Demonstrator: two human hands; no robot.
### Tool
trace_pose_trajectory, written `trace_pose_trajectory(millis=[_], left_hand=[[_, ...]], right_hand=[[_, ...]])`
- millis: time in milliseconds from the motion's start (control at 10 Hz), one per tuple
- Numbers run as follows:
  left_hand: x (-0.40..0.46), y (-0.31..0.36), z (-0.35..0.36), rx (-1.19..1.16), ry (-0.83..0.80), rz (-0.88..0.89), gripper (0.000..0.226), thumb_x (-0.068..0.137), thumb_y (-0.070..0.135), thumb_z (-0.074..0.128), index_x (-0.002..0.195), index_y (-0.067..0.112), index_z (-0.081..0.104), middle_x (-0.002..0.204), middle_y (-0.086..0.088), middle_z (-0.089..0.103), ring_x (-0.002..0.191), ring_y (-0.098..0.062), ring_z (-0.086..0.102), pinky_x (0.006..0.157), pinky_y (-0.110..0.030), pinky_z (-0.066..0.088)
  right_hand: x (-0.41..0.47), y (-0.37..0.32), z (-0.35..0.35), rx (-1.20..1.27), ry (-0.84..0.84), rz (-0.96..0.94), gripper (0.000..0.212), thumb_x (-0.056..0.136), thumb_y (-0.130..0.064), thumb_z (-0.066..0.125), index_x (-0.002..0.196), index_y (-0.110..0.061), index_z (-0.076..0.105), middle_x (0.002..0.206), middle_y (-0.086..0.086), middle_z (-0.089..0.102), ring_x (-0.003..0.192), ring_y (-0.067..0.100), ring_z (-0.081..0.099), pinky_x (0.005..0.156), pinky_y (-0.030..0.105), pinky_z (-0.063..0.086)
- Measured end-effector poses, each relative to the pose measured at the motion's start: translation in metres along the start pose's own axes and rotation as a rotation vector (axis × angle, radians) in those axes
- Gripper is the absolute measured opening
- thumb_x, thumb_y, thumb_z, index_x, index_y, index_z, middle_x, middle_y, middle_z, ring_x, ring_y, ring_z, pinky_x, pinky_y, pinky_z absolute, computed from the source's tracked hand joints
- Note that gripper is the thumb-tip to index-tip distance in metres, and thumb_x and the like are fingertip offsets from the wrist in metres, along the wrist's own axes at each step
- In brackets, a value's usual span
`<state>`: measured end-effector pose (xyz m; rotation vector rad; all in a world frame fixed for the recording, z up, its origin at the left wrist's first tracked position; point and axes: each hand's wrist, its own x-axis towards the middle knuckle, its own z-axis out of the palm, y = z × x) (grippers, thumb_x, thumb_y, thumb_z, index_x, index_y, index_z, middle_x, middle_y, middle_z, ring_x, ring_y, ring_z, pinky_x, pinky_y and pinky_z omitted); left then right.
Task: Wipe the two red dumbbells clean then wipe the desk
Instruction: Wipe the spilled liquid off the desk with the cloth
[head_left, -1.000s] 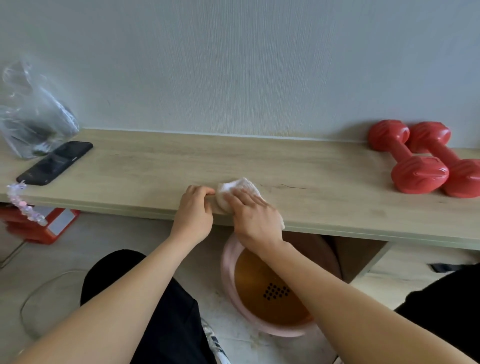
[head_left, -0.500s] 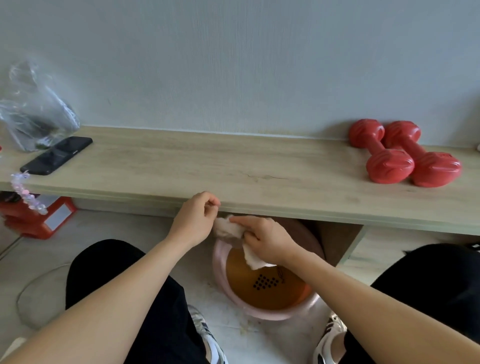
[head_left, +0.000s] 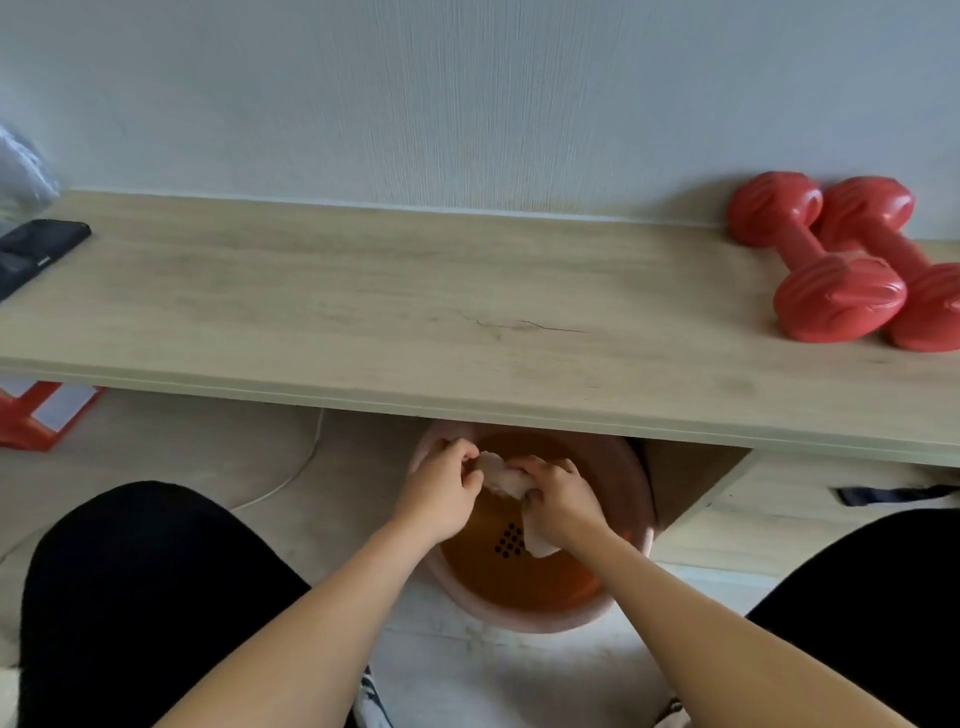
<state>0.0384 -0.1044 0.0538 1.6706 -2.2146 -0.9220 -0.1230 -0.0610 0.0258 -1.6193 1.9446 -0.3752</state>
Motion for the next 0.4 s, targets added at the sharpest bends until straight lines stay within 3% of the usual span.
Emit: trace_pose_trajectory(millis=[100,200,300,400], left_hand=[[0.011,-0.007,0.016,-0.019,-0.046,-0.056,0.032,0.095,0.029,0.048,0.127,0.024,0.048,0.129,0.001,0.055,0.116,-0.017,0.053,0.099,-0.035,0.044],[0.02,-0.013,0.028,-0.006,-0.047,-0.057,0.035,0.094,0.03,0.05,0.128,0.023,0.048,0.129,-0.001,0.055,0.117,-0.017,0.053,0.1,-0.036,0.043],[0.022,-0.011,0.031,-0.026,-0.084,-0.078,0.036,0.094,0.026,0.05,0.13,0.019,0.048,0.129,-0.004,0.054,0.112,-0.018,0.056,0.098,-0.035,0.044],[0.024,-0.007,0.031,-0.028,-0.053,-0.056,0.035,0.094,0.025,0.051,0.128,0.018,0.049,0.131,-0.004,0.051,0.113,-0.018,0.055,0.1,-0.036,0.042]], right_hand=[[0.009,0.013,0.01,-0.009,-0.062,0.086,0.058,0.08,-0.016,0.053,0.132,-0.04,0.044,0.123,-0.001,0.052,0.104,0.02,0.054,0.073,0.022,0.043],[0.02,0.024,0.019,-0.061,-0.057,0.085,0.059,0.083,-0.021,0.049,0.139,-0.037,0.037,0.135,-0.003,0.049,0.115,0.017,0.053,0.087,0.022,0.044],[0.02,0.022,0.012,-0.082,-0.112,0.053,0.058,0.092,-0.012,0.049,0.146,-0.024,0.033,0.147,-0.002,0.038,0.136,0.021,0.031,0.103,0.028,0.037],[0.017,0.018,-0.004,-0.085,-0.111,0.016,0.057,0.092,-0.012,0.046,0.147,-0.021,0.031,0.149,0.001,0.036,0.136,0.022,0.03,0.105,0.025,0.032]])
